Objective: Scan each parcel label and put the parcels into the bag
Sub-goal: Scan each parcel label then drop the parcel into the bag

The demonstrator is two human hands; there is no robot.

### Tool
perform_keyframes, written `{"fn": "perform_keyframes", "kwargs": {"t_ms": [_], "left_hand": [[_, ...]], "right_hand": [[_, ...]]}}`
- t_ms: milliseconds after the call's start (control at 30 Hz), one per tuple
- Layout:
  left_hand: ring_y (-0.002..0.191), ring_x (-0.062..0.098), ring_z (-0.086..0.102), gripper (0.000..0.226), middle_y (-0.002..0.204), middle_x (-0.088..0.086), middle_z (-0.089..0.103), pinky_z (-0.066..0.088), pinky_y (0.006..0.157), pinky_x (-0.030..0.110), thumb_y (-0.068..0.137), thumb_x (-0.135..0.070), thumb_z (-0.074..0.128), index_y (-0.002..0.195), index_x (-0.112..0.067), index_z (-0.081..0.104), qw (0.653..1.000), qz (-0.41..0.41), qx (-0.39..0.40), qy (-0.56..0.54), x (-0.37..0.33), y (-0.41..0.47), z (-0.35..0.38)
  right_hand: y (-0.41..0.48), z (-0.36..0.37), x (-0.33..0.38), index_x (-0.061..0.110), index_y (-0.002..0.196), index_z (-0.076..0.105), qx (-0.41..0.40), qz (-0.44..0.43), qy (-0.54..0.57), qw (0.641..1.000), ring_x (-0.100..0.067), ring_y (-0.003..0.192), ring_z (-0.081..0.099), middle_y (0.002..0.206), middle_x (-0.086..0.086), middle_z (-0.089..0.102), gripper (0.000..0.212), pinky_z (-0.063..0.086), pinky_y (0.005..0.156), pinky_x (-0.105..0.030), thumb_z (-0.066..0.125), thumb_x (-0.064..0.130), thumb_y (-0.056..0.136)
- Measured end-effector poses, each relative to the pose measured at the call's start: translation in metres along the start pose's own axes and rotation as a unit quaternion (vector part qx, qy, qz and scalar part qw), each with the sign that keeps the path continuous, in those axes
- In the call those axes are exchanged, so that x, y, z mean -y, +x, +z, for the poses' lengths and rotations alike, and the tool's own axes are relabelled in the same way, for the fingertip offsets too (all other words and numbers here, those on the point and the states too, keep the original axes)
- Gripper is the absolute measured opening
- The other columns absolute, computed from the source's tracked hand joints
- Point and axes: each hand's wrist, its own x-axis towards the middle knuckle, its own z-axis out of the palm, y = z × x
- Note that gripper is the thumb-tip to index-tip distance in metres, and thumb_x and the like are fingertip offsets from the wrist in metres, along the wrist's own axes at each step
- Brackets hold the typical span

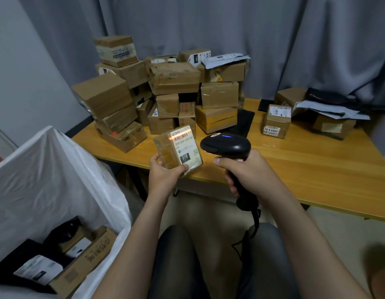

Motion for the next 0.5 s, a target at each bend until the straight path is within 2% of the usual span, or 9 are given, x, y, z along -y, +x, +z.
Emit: {"fn": "perform_keyframes", "kwargs": {"t_ms": [200, 333, 500], "left_hand": [[0.123, 0.019, 0.059, 0.098, 0.144, 0.002, 0.056, 0.051, 0.087, 0.026, 0.076, -0.026, 0.091, 0.155, -0.019, 0.033, 0.997, 0.028, -0.002, 0.066, -0.009, -0.004, -0.011], [0.126, 0.021, 0.058, 0.105, 0.143, 0.002, 0.056, 0.053, 0.099, 0.036, 0.069, -0.035, 0.095, 0.155, -0.020, 0.037, 0.990, 0.054, -0.017, 0.128, -0.016, -0.003, -0.031], [0.123, 0.023, 0.058, 0.107, 0.141, 0.000, 0.055, 0.054, 0.101, 0.047, 0.059, -0.043, 0.095, 0.150, -0.025, 0.041, 0.969, 0.084, -0.070, 0.220, -0.025, -0.007, -0.076]], "right_hand": [[0.017, 0.013, -0.009, 0.009, 0.078, 0.065, -0.019, 0.001, 0.004, 1.000, -0.017, 0.048, 0.055, 0.058, -0.005, 0.057, 0.027, 0.049, 0.048, -0.030, 0.070, 0.025, 0.098], [0.032, 0.030, -0.012, 0.010, 0.084, 0.061, -0.025, 0.000, 0.015, 1.000, -0.017, 0.047, 0.054, 0.057, -0.003, 0.054, 0.022, 0.049, 0.051, -0.032, 0.068, 0.024, 0.099], [0.044, 0.057, -0.012, 0.011, 0.097, 0.063, -0.019, 0.004, 0.022, 1.000, -0.017, 0.051, 0.057, 0.062, -0.004, 0.057, 0.017, 0.051, 0.054, -0.033, 0.068, 0.027, 0.097]]}}
